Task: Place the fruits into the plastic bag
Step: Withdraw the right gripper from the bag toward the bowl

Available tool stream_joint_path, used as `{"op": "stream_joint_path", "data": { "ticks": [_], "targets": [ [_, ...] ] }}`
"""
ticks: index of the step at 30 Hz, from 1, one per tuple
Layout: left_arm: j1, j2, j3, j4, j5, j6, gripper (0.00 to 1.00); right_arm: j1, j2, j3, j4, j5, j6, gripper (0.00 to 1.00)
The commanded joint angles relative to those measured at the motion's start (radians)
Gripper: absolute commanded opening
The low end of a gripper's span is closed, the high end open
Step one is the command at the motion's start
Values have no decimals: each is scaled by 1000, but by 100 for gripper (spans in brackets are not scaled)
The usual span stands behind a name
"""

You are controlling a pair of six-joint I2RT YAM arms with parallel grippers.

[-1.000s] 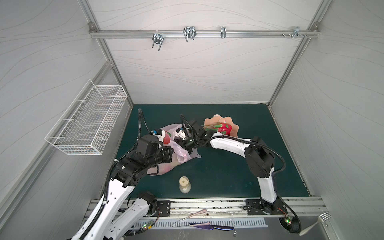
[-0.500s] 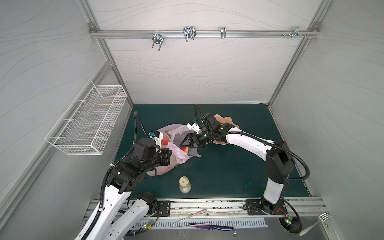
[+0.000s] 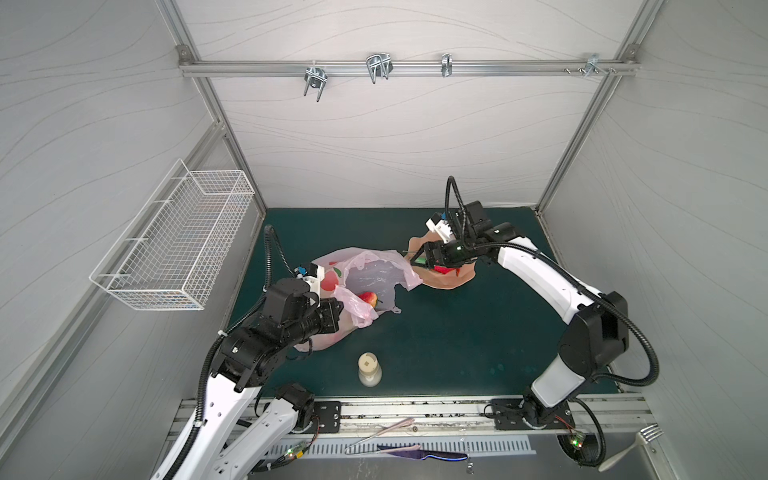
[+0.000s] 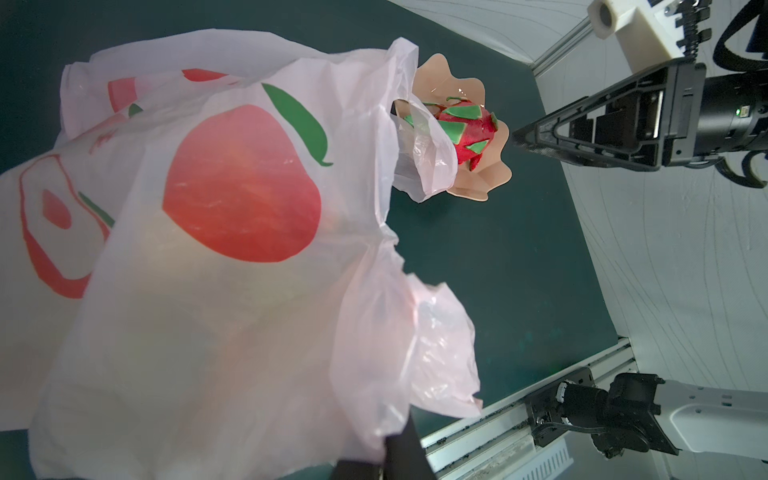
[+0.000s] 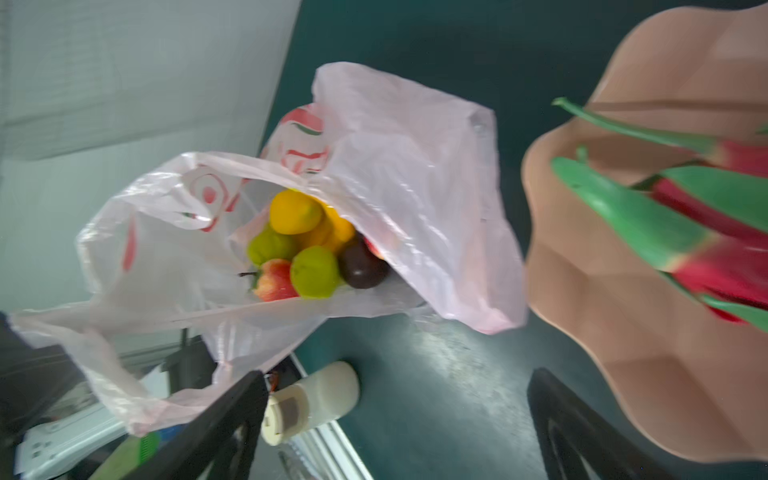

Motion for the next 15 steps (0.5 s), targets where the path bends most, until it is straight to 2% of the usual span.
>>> {"op": "stream_joint_path", "data": {
  "ticks": [1, 9, 15],
  "targets": [
    [1, -11, 2, 33, 8, -3, 0, -12, -40, 24, -129, 157, -182, 99],
    [1, -5, 3, 36, 6, 1, 0, -26, -23, -16, -84, 287, -397, 99],
    [0, -2, 7, 41, 9, -1, 0, -29, -17, -107, 30, 265, -682, 99]
  ]
}}
